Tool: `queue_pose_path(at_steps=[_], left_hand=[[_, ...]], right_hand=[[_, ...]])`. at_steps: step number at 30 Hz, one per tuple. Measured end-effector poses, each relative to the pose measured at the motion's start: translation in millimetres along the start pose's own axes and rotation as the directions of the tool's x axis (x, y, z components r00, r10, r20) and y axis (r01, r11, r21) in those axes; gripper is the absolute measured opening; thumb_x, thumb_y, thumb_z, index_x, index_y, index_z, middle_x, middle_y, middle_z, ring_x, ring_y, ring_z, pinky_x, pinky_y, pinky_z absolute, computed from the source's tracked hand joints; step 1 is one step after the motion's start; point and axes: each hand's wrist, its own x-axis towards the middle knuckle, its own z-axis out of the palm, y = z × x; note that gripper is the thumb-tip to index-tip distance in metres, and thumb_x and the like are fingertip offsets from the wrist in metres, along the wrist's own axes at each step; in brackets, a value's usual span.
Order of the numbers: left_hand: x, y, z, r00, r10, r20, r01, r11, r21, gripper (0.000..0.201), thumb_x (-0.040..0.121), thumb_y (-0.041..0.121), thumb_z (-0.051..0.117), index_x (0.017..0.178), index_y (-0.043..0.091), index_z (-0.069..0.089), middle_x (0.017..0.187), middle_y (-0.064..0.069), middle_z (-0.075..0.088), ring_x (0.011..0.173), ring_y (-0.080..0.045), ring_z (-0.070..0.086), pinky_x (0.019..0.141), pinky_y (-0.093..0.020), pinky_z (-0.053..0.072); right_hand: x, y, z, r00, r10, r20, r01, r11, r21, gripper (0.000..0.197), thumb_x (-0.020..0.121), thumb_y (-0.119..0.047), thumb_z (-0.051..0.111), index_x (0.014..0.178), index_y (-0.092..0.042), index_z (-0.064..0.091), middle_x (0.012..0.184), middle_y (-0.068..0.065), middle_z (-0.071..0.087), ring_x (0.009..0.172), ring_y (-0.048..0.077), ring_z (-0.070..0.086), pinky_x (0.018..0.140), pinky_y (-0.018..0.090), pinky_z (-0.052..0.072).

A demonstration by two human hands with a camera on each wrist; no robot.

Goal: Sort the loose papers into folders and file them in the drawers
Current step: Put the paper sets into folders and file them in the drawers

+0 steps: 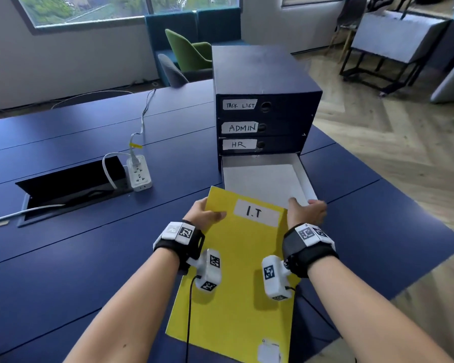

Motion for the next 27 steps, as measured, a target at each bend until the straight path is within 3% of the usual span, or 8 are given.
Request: queue_pose_path(at_steps=[3,7,11,14,16,19,23,27], left_hand=[[10.7,23.6,-5.4,0.998,0.012,-0.068,-0.016,0.997,-0.070,0.023,0.086,-0.001,0.060,0.106,0.009,0.056,0.092,-0.007,0.065,0.081,-0.025,0.062,0.082,-0.043,0.051],[37.7,47.7,-5.4,0.969,-0.014,-0.245,-0.026,0.987,-0.158,0.029,0.088,0.006,0.061,0.115,0.010,0.052,0.104,-0.009,0.063,0.086,-0.025,0.062,0.082,-0.038,0.052],[68.9,62.0,1.9,0.951,-0.057,-0.305,0.002,0.984,-0.179,0.045,0.087,0.007,0.063,0.128,0.004,0.046,0.125,-0.014,0.057,0.111,-0.029,0.058,0.098,-0.037,0.045],[88.1,61.2,11.1,0.932,-0.076,-0.355,0.011,0.983,-0.183,0.043,0.086,0.002,0.062,0.126,0.001,0.048,0.124,-0.015,0.057,0.106,-0.027,0.058,0.094,-0.033,0.045],[95.6,55.5,19.5,0.923,-0.093,-0.373,0.046,0.990,-0.135,0.030,0.085,0.003,0.063,0.114,0.003,0.055,0.122,-0.017,0.059,0.094,-0.024,0.058,0.089,-0.035,0.047],[98.0,46.2,33.0,0.934,-0.159,-0.321,0.188,0.980,0.060,0.029,0.085,0.007,0.063,0.112,-0.001,0.055,0.117,-0.017,0.059,0.101,-0.025,0.057,0.086,-0.034,0.045],[87.9,39.5,44.3,0.956,-0.237,-0.171,0.283,0.896,0.343,0.034,0.087,0.007,0.061,0.116,-0.008,0.053,0.091,-0.010,0.052,0.090,-0.021,0.049,0.075,-0.028,0.039],[77.9,26.4,41.7,0.939,-0.309,-0.150,0.344,0.836,0.427,0.034,0.086,0.009,0.063,0.113,-0.008,0.052,0.093,-0.018,0.054,0.087,-0.028,0.056,0.085,-0.040,0.048]], right_hand=[[8.4,-11.5,-16.3,0.995,0.002,0.103,0.002,0.999,-0.036,0.059,0.081,-0.034,0.068,0.124,-0.005,0.040,0.135,0.015,0.038,0.123,0.032,0.037,0.092,0.037,0.032],[20.8,-11.5,-29.7,0.909,-0.010,0.416,0.058,0.993,-0.103,0.041,0.089,-0.034,0.059,0.102,0.005,0.051,0.106,0.017,0.056,0.097,0.026,0.053,0.077,0.029,0.036],[28.7,-6.9,-51.2,0.864,-0.016,0.504,0.120,0.977,-0.174,0.056,0.093,-0.022,0.057,0.125,0.020,0.040,0.135,0.032,0.040,0.123,0.040,0.043,0.097,0.043,0.038],[37.4,5.2,-64.0,0.838,0.035,0.545,0.109,0.967,-0.230,0.044,0.094,-0.017,0.054,0.124,0.014,0.047,0.133,0.028,0.046,0.116,0.033,0.052,0.099,0.042,0.038],[46.3,12.5,-64.1,0.848,0.022,0.529,0.119,0.966,-0.229,0.037,0.092,-0.015,0.056,0.118,0.012,0.054,0.125,0.030,0.053,0.107,0.032,0.057,0.089,0.041,0.044],[57.8,13.8,-61.7,0.884,0.033,0.466,0.090,0.966,-0.241,0.031,0.091,-0.008,0.056,0.101,0.021,0.054,0.118,0.040,0.050,0.089,0.034,0.059,0.075,0.033,0.041],[71.3,-8.1,-56.2,0.916,-0.001,0.400,0.114,0.959,-0.259,0.045,0.092,-0.003,0.053,0.125,0.024,0.036,0.135,0.035,0.036,0.124,0.045,0.039,0.104,0.047,0.031],[91.8,-21.5,-40.4,0.910,0.030,0.414,0.151,0.905,-0.397,0.045,0.090,-0.007,0.055,0.124,0.020,0.043,0.133,0.028,0.047,0.124,0.039,0.045,0.101,0.041,0.038]])
